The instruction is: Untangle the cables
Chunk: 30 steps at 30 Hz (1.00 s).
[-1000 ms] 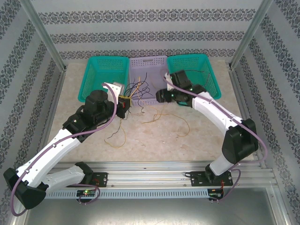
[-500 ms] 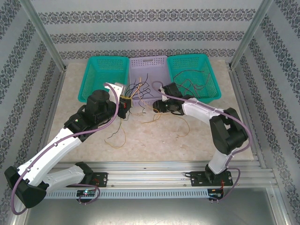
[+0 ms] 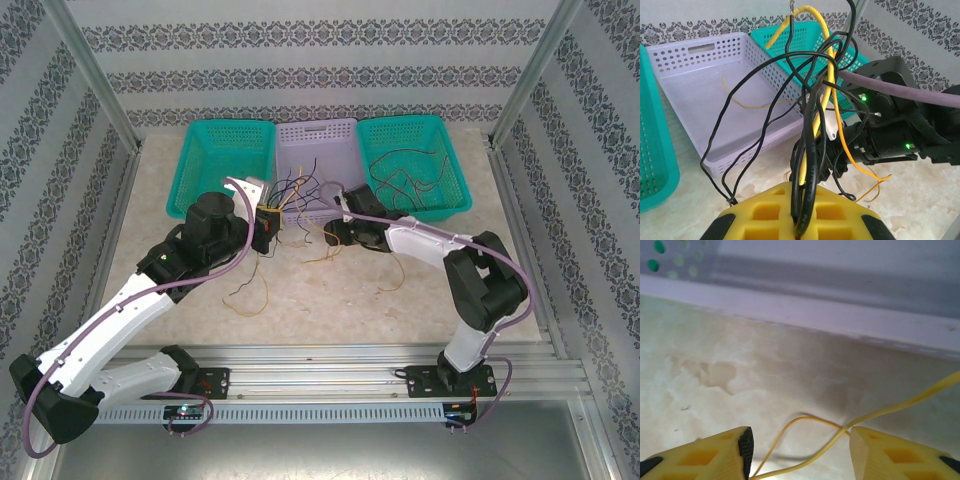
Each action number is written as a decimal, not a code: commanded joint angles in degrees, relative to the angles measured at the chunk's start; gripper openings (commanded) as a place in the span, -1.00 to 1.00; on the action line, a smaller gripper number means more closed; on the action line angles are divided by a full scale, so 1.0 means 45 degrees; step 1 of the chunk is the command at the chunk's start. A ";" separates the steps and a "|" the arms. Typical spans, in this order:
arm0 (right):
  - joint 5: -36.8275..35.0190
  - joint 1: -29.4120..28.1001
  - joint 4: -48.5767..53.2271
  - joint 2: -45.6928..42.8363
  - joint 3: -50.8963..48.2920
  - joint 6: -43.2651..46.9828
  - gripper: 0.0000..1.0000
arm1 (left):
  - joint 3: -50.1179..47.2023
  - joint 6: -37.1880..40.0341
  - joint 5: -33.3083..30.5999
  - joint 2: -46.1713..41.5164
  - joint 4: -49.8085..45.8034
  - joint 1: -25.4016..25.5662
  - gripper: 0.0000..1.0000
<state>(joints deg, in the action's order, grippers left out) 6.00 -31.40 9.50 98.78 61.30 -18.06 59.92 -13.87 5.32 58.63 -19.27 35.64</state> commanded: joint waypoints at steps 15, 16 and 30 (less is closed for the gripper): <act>-0.1125 0.0298 -0.0108 -0.0204 -0.0433 0.0781 0.08 | 0.0332 0.0289 -0.0284 -0.0091 -0.0113 0.0147 -1.00; -0.1211 0.0298 -0.0099 -0.0123 -0.0374 0.0873 0.08 | 0.0335 0.0298 -0.0280 -0.0086 -0.0113 0.0157 -1.00; -0.1686 0.0507 -0.1066 0.1814 0.0515 0.0726 0.03 | 0.0332 0.0328 -0.0303 -0.0133 -0.0112 0.0157 -1.00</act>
<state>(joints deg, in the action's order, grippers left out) -1.28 -29.61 7.66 105.06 60.95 -14.00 59.92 -13.65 4.47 58.63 -19.29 35.68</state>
